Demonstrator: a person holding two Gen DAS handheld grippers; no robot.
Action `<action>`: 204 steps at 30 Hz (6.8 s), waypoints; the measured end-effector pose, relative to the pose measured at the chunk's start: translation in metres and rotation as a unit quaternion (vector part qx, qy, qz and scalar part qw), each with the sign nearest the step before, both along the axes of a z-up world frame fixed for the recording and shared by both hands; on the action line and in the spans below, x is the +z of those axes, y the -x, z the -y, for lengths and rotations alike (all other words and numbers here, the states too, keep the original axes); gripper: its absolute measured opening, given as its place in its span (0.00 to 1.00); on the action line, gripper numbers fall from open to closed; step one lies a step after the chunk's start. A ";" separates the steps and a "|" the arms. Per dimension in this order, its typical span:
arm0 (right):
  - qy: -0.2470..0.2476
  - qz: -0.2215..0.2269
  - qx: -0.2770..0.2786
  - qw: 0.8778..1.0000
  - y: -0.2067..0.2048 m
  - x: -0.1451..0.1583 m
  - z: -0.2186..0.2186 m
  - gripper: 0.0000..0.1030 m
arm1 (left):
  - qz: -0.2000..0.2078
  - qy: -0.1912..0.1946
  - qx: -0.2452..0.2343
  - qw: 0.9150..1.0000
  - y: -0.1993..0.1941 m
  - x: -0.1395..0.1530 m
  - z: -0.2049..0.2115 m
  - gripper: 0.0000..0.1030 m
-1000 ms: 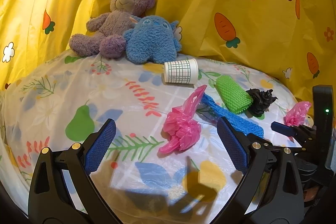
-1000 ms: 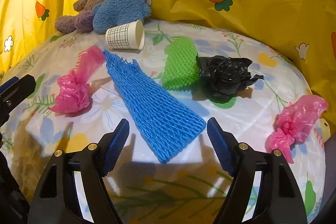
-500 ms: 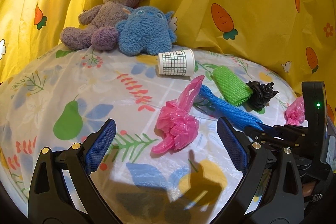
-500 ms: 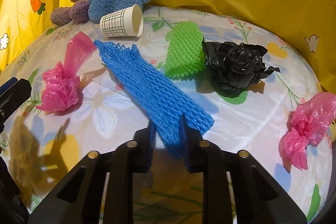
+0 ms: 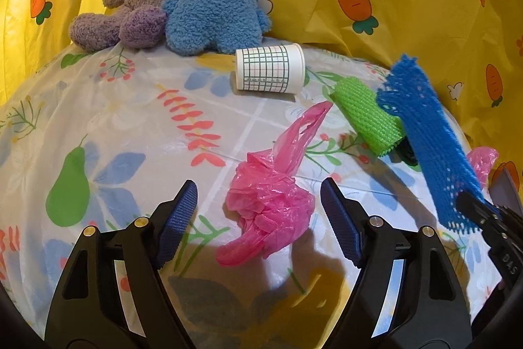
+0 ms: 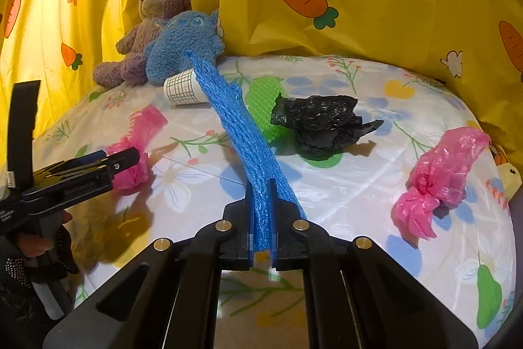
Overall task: Collect trash
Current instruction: 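Grasp the blue mesh sleeve with the right gripper while the left grasps a pink bag, then carry the blue mesh sleeve and pink bag over the grey bin and open both grippers, then move both open grippers back from the bin toward the remaining trash, then grasp the black plastic bag with the left gripper while the right grasps a pink bag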
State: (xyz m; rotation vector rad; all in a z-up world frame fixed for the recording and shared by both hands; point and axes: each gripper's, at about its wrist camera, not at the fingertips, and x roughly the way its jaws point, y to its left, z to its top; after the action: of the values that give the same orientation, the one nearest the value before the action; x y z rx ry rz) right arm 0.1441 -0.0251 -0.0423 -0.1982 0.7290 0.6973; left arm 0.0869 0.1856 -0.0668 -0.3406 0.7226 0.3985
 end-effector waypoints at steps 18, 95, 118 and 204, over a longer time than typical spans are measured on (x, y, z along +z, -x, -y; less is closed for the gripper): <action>-0.038 0.012 -0.021 0.999 0.020 0.013 0.051 0.08 | 0.030 0.021 -0.027 0.999 0.010 0.009 0.011 0.40; -0.066 0.083 -0.406 0.908 -0.020 0.066 0.356 0.08 | 0.115 0.024 -0.471 0.874 -0.131 0.092 0.438 0.40; -0.069 0.067 -0.409 0.908 -0.023 0.057 0.367 0.08 | 0.095 0.045 -0.484 0.868 -0.143 0.076 0.460 0.41; 0.038 0.010 -0.231 0.972 -0.092 -0.005 0.104 0.62 | 0.091 -0.063 -0.141 0.984 -0.045 0.059 0.120 0.87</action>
State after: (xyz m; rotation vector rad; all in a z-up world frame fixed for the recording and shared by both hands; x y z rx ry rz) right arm 0.2360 -0.1290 -0.0476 -0.0979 0.7481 0.2234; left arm 0.1322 0.0660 -0.0081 -0.1488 0.5527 0.1419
